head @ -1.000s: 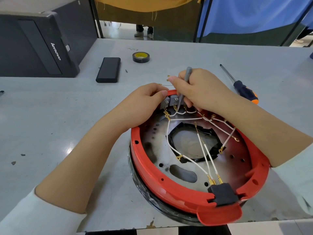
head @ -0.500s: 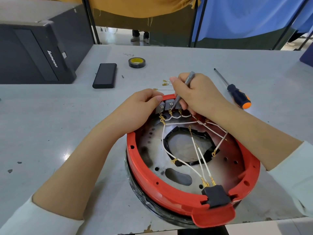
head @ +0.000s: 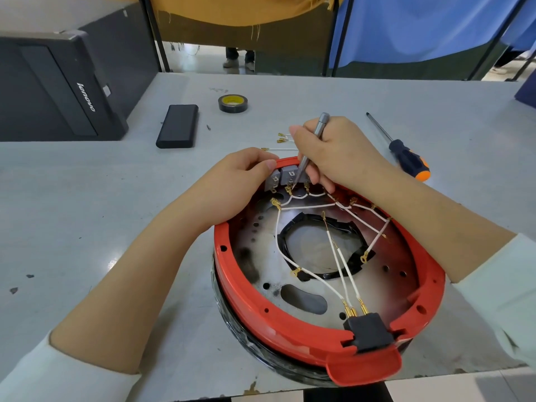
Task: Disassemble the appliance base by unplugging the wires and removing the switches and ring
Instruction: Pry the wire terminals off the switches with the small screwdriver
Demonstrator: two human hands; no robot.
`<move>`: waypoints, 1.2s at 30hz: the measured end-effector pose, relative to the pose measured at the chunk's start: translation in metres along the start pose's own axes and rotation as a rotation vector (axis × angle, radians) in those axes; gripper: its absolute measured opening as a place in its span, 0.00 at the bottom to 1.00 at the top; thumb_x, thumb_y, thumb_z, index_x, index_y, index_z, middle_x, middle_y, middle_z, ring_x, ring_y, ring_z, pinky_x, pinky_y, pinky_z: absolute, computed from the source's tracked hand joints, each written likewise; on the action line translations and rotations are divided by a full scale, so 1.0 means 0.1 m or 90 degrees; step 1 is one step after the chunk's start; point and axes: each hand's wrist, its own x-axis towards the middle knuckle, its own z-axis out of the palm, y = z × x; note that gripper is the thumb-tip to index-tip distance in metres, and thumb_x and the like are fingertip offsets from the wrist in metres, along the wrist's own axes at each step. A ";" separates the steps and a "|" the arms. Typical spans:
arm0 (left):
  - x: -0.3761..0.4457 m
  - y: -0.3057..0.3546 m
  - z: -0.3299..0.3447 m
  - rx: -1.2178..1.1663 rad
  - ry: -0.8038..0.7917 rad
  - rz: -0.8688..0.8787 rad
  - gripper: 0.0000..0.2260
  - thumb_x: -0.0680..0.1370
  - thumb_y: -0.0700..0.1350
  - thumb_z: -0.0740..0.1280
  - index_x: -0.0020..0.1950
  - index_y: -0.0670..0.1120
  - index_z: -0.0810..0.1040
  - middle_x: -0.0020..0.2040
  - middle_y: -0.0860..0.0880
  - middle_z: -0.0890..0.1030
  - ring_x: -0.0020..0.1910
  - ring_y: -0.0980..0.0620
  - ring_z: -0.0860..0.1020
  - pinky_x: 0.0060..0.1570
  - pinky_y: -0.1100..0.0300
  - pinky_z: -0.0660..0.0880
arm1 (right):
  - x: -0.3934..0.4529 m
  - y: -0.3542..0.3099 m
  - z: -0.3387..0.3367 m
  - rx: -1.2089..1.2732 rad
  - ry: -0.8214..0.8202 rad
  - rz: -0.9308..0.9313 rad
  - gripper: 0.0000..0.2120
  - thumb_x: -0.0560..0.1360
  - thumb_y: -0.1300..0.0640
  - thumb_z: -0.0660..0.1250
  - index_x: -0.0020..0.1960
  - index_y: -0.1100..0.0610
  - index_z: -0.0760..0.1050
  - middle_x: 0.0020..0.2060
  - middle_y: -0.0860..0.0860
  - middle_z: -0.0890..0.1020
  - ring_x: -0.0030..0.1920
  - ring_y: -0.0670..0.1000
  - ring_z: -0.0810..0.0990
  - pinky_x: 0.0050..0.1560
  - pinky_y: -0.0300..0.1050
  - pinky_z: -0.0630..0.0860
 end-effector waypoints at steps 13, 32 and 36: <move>0.01 0.00 -0.02 0.032 -0.015 0.017 0.13 0.82 0.50 0.56 0.63 0.54 0.75 0.58 0.55 0.79 0.58 0.54 0.76 0.63 0.55 0.69 | -0.03 -0.05 -0.09 0.086 0.006 0.004 0.20 0.81 0.51 0.56 0.34 0.59 0.70 0.19 0.52 0.75 0.14 0.49 0.67 0.22 0.33 0.67; 0.07 0.18 -0.09 0.372 0.000 0.023 0.14 0.81 0.57 0.53 0.53 0.50 0.73 0.45 0.52 0.76 0.45 0.50 0.73 0.41 0.57 0.65 | -0.16 0.04 -0.06 0.080 0.046 0.003 0.19 0.80 0.48 0.59 0.33 0.55 0.70 0.18 0.49 0.74 0.18 0.43 0.70 0.24 0.29 0.66; 0.15 0.19 0.08 0.302 -0.023 0.111 0.14 0.82 0.51 0.53 0.49 0.45 0.74 0.41 0.51 0.74 0.45 0.50 0.73 0.43 0.58 0.66 | -0.18 0.06 -0.02 0.065 0.095 -0.039 0.17 0.76 0.48 0.66 0.32 0.52 0.66 0.20 0.50 0.76 0.21 0.42 0.72 0.28 0.28 0.67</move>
